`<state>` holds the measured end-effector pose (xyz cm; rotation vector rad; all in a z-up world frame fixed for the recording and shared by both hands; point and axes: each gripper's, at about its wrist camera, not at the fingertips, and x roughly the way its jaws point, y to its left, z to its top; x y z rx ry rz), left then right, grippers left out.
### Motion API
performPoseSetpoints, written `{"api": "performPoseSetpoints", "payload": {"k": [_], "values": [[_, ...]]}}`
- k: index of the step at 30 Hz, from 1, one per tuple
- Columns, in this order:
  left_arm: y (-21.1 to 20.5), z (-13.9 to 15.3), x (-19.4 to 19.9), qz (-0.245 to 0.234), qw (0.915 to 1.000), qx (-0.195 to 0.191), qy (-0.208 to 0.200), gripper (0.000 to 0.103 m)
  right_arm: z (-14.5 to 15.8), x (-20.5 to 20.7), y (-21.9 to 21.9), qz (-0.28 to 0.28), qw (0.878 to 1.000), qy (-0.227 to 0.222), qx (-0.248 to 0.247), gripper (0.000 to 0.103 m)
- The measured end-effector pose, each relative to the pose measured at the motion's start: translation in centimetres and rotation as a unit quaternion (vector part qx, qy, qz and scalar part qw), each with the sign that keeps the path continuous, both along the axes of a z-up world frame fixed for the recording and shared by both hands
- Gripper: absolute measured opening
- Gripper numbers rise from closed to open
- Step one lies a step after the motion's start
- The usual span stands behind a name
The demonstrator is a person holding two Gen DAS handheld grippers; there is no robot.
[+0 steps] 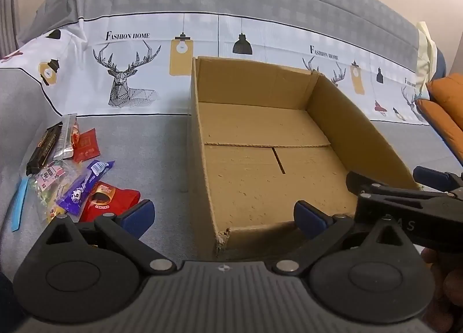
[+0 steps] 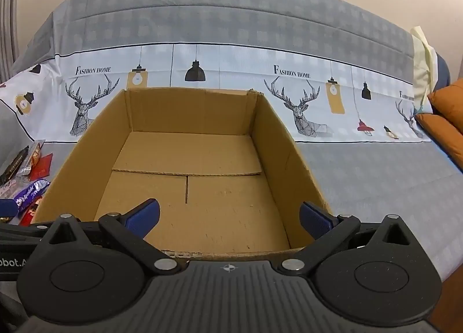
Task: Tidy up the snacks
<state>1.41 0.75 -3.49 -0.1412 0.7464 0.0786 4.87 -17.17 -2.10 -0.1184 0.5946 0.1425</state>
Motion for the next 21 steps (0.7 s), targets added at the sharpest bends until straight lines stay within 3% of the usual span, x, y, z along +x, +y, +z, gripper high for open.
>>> {"api": "performPoseSetpoints", "payload": {"k": [16,21], "values": [[-0.3,-0.1,-0.2,-0.005,1.0,-0.006,-0.005,0.102,-0.1,-0.2,-0.4,-0.007,1.0,-0.002,-0.005,0.102],[0.2,0.5,-0.6,0.001,0.9997,-0.01,-0.021,0.102,0.2,-0.4,0.3,-0.008,1.0,-0.016,0.005,0.091]]}}
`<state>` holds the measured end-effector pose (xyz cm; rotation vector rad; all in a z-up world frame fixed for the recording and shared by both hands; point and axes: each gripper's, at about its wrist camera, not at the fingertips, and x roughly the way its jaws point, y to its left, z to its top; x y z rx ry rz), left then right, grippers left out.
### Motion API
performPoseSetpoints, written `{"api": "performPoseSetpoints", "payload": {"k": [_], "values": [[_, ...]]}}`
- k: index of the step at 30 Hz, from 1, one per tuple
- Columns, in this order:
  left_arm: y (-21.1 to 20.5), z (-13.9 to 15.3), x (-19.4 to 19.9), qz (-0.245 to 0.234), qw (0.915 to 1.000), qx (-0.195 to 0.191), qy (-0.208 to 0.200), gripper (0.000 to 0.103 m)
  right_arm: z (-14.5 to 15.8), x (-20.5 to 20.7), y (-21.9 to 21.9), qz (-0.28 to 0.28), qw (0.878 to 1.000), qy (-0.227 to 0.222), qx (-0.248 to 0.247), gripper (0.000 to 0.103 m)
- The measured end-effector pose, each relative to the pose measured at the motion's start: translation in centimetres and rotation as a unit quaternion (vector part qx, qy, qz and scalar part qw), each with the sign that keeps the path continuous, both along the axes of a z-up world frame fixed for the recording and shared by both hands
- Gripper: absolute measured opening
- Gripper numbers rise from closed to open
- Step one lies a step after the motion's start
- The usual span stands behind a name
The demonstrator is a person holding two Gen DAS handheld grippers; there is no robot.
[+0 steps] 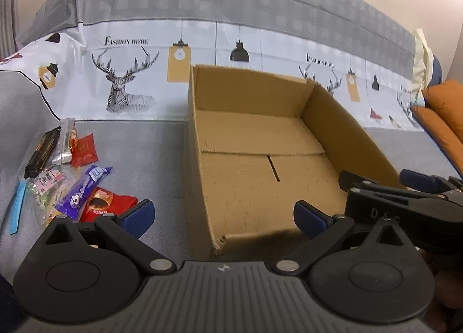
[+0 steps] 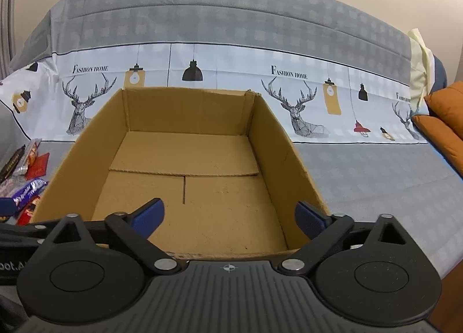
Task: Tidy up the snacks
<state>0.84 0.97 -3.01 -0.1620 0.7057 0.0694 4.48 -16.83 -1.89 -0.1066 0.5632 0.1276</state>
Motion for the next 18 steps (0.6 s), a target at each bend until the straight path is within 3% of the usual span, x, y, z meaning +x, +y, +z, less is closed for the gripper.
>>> {"api": "performPoseSetpoints", "payload": {"k": [1,3,4,5,6,7,9,13,15,18], "values": [[0.2,0.2,-0.2,0.003,1.0,-0.001,-0.007,0.101,0.2,0.0,0.3,0.001,1.0,-0.003,0.005,0.089],[0.8,0.8,-0.6,0.009,0.9997,-0.001,-0.024,0.088,0.5,-0.2,0.8,0.006,1.0,-0.019,0.022,0.079],[1.1,1.1,-0.8,0.014,0.9994,0.001,-0.032,0.07,0.7,-0.4,1.3,0.011,0.999,-0.028,0.031,0.075],[1.5,1.4,-1.0,0.019,0.9991,0.003,-0.039,0.046,0.9,-0.5,1.9,0.018,0.998,-0.039,0.041,0.065],[2.1,1.6,-1.3,0.025,0.9986,0.002,-0.047,0.033,1.1,-0.7,2.5,0.027,0.997,-0.048,0.051,0.054],[2.8,1.9,-1.7,0.035,0.9979,0.001,-0.054,0.017,1.2,-0.8,3.2,0.035,0.997,-0.05,0.057,0.051],[4.2,2.4,-2.4,0.059,0.9958,0.0,-0.071,0.015,1.4,-1.0,4.9,0.056,0.995,-0.053,0.067,0.043],[7.6,2.3,-3.6,0.132,0.9866,0.019,-0.093,0.015,1.4,-2.0,8.9,0.112,0.989,-0.048,0.086,0.041],[9.6,1.5,-4.2,0.182,0.9787,0.03,-0.09,0.015,2.0,-2.7,10.2,0.137,0.981,-0.033,0.13,0.041],[12.7,-0.2,-4.8,0.248,0.9639,0.05,-0.082,0.015,1.4,-3.2,13.9,0.186,0.975,-0.029,0.119,0.041]]}}
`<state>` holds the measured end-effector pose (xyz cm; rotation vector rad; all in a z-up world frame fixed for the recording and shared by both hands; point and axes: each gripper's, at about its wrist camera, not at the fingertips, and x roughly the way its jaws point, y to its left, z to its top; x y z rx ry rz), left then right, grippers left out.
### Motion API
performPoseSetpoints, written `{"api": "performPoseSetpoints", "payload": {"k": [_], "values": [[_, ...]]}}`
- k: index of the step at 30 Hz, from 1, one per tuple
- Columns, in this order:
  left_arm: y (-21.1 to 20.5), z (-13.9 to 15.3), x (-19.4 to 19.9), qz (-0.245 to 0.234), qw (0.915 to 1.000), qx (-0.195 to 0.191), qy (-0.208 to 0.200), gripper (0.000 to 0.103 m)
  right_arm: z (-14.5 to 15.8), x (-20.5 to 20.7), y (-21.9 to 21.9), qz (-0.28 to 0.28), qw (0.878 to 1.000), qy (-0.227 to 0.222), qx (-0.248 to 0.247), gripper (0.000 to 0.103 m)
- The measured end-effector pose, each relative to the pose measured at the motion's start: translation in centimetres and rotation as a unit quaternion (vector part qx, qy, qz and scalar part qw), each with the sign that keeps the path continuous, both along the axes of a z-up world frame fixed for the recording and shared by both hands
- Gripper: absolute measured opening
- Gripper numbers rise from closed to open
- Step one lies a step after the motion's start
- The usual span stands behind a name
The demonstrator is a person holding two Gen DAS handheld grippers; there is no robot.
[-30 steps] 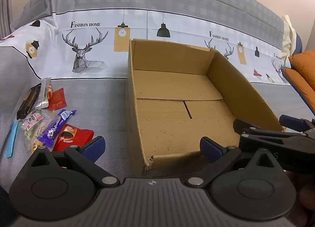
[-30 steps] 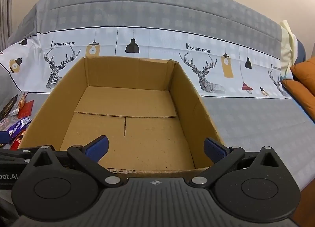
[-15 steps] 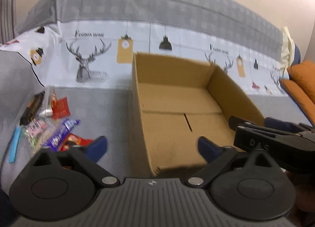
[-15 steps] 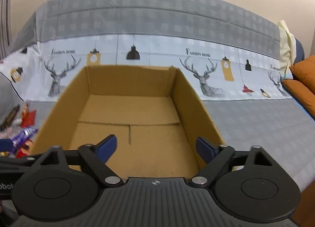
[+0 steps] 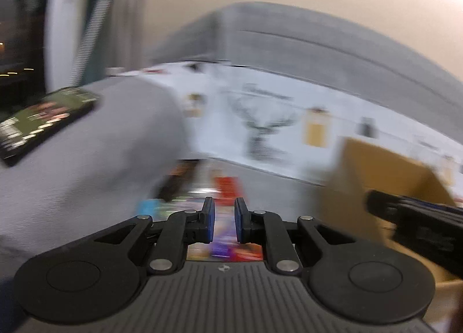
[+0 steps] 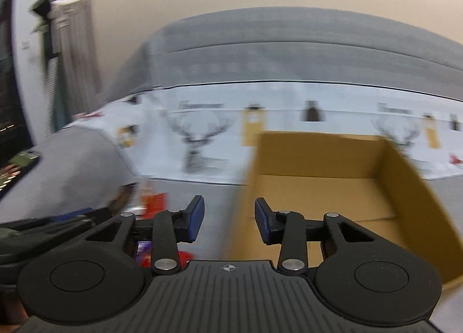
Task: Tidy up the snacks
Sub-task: 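Close left gripper on blue stick packet while right gripper moves toward red coffee bag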
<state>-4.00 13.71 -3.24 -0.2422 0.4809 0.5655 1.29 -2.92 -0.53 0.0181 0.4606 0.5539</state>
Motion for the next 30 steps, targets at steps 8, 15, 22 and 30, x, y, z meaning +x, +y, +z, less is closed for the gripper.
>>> {"api": "performPoseSetpoints", "payload": {"k": [8,15,22,30], "values": [[6.8,-4.5,1.5,0.091,0.9939,-0.026,0.057,0.015,-4.7,0.0,9.0,0.081,0.992,0.061,-0.073,0.041],[8.9,-6.9,2.2,0.11,0.9892,-0.026,0.093,0.018,-9.7,2.5,10.7,0.052,0.978,0.171,-0.11,0.075],[10.0,-8.4,2.6,0.109,0.9862,-0.041,0.117,0.034,-13.4,3.9,13.0,0.051,0.963,0.226,-0.141,0.093],[10.7,-9.4,3.7,0.108,0.9839,-0.053,0.132,0.045,-13.7,3.6,14.3,0.057,0.964,0.194,-0.173,0.086]]}}
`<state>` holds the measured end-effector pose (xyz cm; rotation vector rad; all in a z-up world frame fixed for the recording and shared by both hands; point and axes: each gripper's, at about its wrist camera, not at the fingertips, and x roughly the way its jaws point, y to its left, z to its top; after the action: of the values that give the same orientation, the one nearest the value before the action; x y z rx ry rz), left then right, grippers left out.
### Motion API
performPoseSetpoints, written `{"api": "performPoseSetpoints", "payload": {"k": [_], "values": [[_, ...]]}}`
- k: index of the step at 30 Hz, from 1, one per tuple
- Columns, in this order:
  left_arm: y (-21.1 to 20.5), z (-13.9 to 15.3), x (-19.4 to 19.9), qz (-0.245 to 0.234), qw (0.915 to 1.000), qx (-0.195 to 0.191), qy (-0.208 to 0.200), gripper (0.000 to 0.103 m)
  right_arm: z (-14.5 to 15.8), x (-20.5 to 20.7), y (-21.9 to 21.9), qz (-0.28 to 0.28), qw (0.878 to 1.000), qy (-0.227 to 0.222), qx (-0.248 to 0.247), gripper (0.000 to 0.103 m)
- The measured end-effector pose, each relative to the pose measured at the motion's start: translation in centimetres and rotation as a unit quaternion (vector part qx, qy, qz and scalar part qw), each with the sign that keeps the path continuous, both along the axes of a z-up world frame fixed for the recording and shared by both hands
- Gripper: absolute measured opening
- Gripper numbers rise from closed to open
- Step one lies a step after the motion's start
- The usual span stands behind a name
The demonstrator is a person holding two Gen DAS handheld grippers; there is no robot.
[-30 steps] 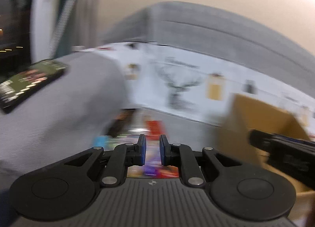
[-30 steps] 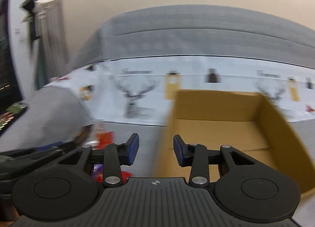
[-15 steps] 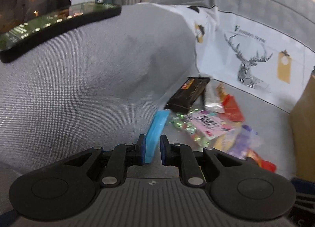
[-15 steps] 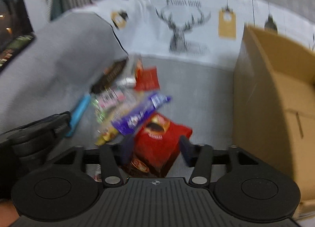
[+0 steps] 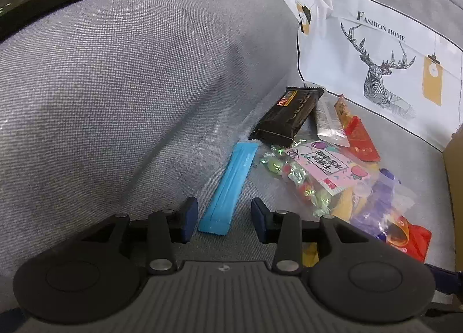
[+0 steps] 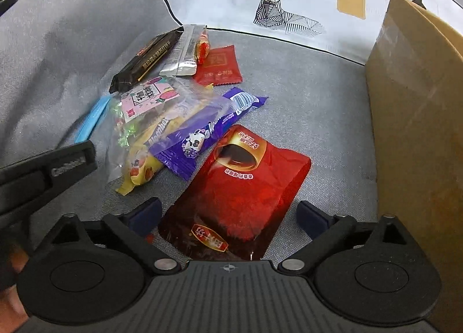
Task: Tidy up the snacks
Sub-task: 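Close left gripper on blue stick packet while right gripper moves toward red coffee bag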
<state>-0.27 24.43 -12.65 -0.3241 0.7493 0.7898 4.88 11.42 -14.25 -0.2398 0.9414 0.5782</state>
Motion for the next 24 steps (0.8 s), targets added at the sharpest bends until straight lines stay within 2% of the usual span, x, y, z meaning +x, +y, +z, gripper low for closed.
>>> {"api": "performPoseSetpoints", "payload": {"k": [1,3,4,6,7,8,10,14,17,19,20,21,24], "values": [[0.1,0.0,0.1,0.001,1.0,-0.002,0.0,0.044,0.3,0.0,-0.1,0.001,1.0,-0.007,0.001,0.08],[0.3,0.0,0.2,-0.004,0.9999,-0.013,-0.003,0.031,0.8,0.2,-0.7,0.003,1.0,-0.013,0.009,0.062],[0.4,0.0,0.1,-0.005,0.9998,-0.018,-0.005,0.023,1.0,0.1,-1.1,0.003,1.0,-0.012,0.015,0.059],[0.3,0.4,-0.3,-0.006,0.9996,-0.02,-0.018,0.019,1.4,0.0,-1.8,-0.003,1.0,-0.025,0.017,0.034],[0.1,0.7,-0.5,-0.011,0.9995,-0.02,-0.024,0.007,1.7,-0.1,-2.3,-0.005,0.999,-0.029,0.018,0.027],[-0.1,1.0,-0.8,-0.02,0.9992,-0.019,-0.029,0.004,1.8,-0.2,-2.7,-0.009,0.999,-0.028,0.023,0.013],[-0.6,1.4,-1.4,-0.032,0.9985,-0.025,-0.037,0.002,2.1,-0.6,-3.7,-0.014,0.999,-0.019,0.032,0.0],[-0.9,2.1,-2.9,-0.05,0.9935,-0.075,-0.069,0.002,2.8,-1.8,-5.1,-0.018,0.998,-0.018,0.051,0.0],[-0.9,3.1,-4.4,-0.072,0.9841,-0.125,-0.104,0.001,3.0,-2.6,-5.2,-0.018,0.997,-0.013,0.07,0.005],[-1.2,3.6,-5.6,-0.081,0.979,-0.148,-0.114,0.001,2.9,-2.9,-4.9,-0.02,0.997,-0.006,0.075,0.03],[-1.4,3.8,-6.1,-0.083,0.9778,-0.154,-0.115,0.001,2.8,-2.9,-4.7,-0.022,0.997,-0.005,0.077,0.057],[-1.5,3.9,-6.5,-0.083,0.9769,-0.159,-0.116,0.002,2.6,-2.9,-4.5,-0.023,0.997,-0.006,0.076,0.07],[-1.6,4.1,-6.9,-0.08,0.9785,-0.153,-0.113,0.002,1.8,-2.3,-3.4,-0.021,0.997,-0.004,0.071,0.071]]}}
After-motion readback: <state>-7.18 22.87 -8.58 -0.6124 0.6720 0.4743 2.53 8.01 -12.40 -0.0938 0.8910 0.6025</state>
